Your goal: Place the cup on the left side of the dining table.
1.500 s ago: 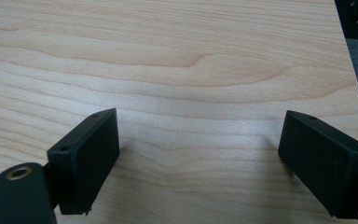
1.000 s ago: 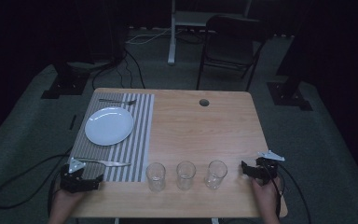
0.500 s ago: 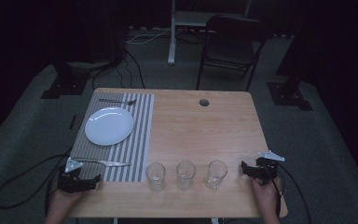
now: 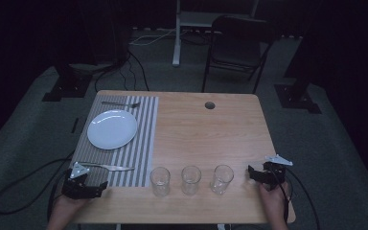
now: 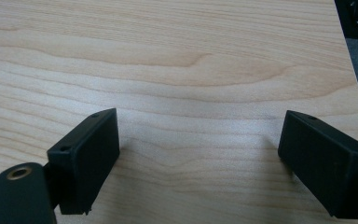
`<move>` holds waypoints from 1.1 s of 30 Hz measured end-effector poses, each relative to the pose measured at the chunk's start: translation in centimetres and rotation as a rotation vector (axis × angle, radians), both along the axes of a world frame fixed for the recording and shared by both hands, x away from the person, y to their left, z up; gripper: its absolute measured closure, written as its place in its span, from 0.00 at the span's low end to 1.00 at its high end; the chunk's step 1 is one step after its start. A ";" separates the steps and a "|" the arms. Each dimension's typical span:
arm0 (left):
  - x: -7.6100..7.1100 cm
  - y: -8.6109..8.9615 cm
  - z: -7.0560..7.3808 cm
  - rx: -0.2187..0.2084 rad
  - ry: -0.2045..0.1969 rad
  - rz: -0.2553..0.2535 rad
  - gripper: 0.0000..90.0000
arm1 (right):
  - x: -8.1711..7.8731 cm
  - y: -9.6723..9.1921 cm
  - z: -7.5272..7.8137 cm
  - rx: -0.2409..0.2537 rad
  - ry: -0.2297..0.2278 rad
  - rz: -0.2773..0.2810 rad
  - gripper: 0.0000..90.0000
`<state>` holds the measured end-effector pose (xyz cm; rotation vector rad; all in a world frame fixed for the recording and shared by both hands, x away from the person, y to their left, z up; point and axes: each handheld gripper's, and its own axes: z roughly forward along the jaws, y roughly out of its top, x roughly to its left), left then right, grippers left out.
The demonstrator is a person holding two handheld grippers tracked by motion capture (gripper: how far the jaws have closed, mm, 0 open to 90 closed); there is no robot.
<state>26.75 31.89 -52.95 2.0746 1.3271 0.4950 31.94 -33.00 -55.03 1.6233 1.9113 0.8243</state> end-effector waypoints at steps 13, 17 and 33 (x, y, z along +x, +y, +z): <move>-0.5 -1.0 0.8 -0.020 -0.003 -0.070 0.05 | 0.0 0.0 0.0 0.000 0.000 0.000 0.13; -0.6 -1.4 1.1 -0.024 -0.003 -0.092 0.05 | 0.0 0.0 0.0 0.001 0.001 -0.001 0.13; -1.7 -3.8 3.7 -0.097 -0.056 -0.216 0.05 | 0.0 0.0 0.0 0.001 0.000 -0.004 0.13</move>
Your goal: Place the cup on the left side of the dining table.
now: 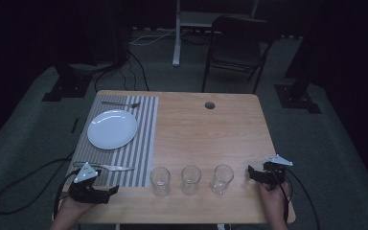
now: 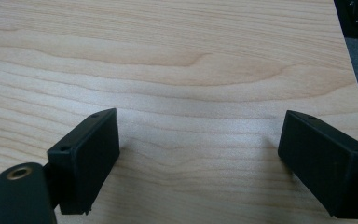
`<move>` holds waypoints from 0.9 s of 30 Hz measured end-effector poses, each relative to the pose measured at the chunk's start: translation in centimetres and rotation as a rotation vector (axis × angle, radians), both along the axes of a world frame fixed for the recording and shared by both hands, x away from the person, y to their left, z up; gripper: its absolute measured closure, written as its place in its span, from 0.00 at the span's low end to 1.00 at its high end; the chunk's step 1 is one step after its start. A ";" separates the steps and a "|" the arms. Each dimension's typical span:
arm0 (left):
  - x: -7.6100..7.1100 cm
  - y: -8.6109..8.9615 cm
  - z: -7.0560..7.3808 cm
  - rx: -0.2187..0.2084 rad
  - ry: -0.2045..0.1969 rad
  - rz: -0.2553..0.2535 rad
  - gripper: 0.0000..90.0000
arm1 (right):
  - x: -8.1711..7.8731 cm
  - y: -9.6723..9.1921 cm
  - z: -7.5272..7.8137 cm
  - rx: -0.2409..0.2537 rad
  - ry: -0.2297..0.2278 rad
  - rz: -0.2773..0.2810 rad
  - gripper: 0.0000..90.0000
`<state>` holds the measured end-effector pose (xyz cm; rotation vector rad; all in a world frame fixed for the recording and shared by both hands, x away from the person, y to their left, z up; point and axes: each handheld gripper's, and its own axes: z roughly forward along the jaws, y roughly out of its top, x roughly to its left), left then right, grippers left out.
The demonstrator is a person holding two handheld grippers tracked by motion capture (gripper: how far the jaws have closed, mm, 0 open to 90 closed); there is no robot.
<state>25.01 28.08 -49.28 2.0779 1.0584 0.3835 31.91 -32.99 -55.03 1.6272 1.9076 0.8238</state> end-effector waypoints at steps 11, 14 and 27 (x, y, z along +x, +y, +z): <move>0.3 -1.7 1.3 -0.015 -0.025 -0.067 0.05 | 0.0 0.0 0.0 0.000 0.000 0.000 0.13; 0.3 -2.2 1.6 -0.014 -0.032 -0.078 0.05 | 0.0 0.0 0.0 0.000 0.000 0.000 0.13; 1.0 -4.9 3.6 0.006 -0.047 -0.153 0.05 | 0.0 0.0 0.0 0.000 0.001 0.000 0.13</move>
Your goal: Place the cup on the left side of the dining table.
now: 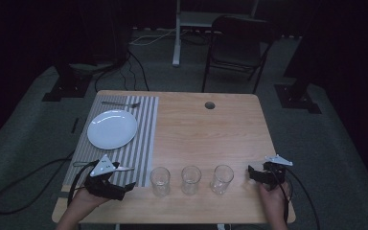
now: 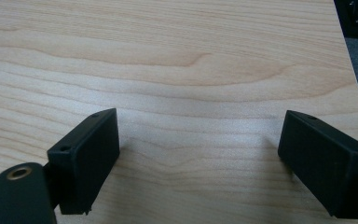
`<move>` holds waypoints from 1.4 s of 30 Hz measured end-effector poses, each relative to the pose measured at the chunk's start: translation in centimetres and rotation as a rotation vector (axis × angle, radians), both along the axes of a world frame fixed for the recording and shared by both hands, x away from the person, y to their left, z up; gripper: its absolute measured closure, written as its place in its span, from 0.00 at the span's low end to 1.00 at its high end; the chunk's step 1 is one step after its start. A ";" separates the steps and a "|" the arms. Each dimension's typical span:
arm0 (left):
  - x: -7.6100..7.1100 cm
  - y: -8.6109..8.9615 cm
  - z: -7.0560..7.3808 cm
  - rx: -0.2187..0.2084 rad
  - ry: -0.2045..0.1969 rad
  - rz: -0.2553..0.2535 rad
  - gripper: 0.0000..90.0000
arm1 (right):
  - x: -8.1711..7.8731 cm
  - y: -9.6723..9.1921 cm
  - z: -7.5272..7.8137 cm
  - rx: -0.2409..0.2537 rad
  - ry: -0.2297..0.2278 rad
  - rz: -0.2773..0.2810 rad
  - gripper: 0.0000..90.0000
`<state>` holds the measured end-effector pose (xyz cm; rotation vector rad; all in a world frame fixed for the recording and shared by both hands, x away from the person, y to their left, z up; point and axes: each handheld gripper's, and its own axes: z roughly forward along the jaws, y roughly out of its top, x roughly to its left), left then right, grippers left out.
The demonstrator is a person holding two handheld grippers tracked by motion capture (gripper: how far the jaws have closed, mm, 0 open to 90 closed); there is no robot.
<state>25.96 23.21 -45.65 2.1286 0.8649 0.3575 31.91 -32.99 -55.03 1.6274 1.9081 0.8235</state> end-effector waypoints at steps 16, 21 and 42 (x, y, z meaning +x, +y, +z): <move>0.8 -3.1 1.9 -0.012 -0.014 -0.115 0.06 | 0.0 0.0 0.0 0.000 0.000 0.000 0.13; 1.1 -4.2 2.5 -0.021 -0.016 -0.146 0.06 | 0.0 0.0 0.0 0.000 0.000 0.000 0.13; 2.6 -9.9 2.9 0.041 0.025 -0.286 0.06 | 0.0 0.0 0.0 -0.001 -0.001 0.001 0.13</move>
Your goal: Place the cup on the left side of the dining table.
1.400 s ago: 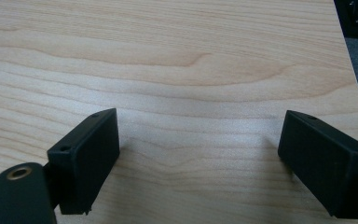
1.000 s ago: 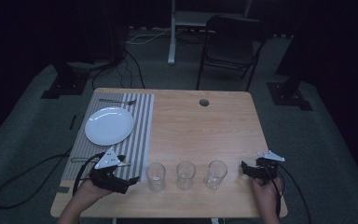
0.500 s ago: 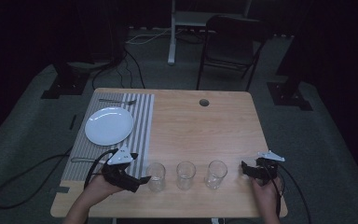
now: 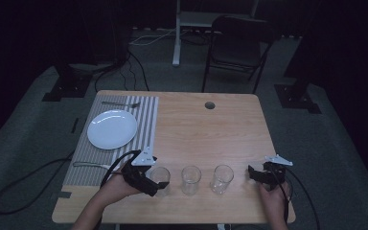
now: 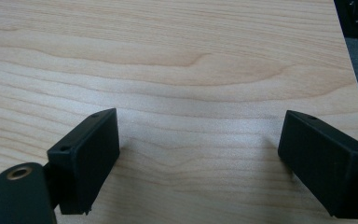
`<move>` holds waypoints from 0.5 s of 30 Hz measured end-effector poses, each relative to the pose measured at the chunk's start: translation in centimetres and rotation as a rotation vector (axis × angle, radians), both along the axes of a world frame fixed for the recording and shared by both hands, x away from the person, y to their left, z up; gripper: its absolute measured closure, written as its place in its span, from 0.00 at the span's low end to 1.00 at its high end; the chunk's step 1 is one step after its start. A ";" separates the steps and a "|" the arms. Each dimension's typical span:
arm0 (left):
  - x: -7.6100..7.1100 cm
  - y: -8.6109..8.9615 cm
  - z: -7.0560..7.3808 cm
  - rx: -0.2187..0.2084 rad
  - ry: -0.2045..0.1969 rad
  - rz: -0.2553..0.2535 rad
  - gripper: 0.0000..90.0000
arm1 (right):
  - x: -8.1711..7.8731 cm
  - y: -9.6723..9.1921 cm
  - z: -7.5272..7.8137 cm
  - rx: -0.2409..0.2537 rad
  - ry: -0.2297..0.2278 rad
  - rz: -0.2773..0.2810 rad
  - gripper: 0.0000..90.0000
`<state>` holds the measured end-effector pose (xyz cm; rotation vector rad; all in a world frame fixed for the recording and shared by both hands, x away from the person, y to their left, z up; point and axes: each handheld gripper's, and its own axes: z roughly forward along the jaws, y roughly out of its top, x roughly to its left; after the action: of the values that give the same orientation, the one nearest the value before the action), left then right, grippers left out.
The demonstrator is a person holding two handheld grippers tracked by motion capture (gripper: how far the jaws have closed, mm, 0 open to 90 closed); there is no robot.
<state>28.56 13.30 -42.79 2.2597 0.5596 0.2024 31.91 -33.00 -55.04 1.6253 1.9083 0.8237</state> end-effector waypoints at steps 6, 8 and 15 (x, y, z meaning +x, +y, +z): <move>0.4 -1.5 0.0 0.040 -0.003 -0.031 0.06 | 0.0 0.0 0.0 0.000 0.000 0.000 0.13; 0.6 -1.9 0.0 0.048 0.004 -0.046 0.06 | 0.0 0.0 0.0 0.000 0.000 0.000 0.13; 1.1 -4.0 0.2 0.076 0.013 -0.091 0.06 | 0.0 0.0 0.0 0.000 0.000 0.000 0.13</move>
<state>29.65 9.27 -42.54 2.3563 0.4616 0.1662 31.92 -33.01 -55.04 1.6253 1.9089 0.8239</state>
